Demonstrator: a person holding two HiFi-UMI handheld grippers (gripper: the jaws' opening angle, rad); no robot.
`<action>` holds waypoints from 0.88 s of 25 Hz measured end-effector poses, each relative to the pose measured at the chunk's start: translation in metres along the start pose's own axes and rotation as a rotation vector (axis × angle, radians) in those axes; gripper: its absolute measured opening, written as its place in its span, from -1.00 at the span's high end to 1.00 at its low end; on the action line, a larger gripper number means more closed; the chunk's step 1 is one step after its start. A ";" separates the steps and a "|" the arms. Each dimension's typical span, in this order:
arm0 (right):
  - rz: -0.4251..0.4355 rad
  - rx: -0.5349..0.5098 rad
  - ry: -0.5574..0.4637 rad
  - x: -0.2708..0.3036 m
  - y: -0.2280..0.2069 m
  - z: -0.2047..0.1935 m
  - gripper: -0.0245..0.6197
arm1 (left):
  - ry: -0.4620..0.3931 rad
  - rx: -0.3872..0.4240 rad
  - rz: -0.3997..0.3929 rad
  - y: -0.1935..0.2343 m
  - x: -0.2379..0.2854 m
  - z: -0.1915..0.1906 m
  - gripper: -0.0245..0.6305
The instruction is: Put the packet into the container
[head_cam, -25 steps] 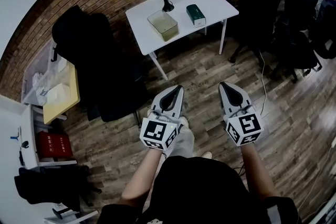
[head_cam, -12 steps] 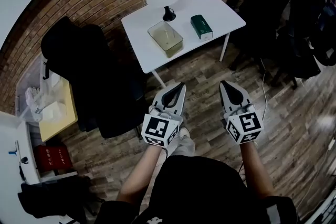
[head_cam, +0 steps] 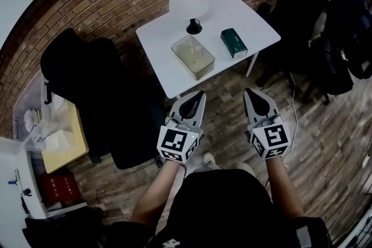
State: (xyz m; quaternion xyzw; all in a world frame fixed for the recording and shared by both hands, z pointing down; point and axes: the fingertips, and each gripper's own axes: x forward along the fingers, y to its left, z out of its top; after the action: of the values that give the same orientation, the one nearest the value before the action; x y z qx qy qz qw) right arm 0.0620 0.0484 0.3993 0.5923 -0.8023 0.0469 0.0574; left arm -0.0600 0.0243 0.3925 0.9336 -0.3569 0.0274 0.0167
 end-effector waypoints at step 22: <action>-0.049 0.047 0.012 0.143 -0.082 -0.005 0.91 | 0.043 -0.013 -0.017 0.098 0.115 -0.017 0.91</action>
State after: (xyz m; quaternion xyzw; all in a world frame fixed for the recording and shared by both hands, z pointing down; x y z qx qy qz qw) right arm 0.0991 -0.1098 0.4258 0.6125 -0.7860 0.0679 0.0493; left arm -0.0406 -0.1241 0.4174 0.9357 -0.3486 0.0453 0.0306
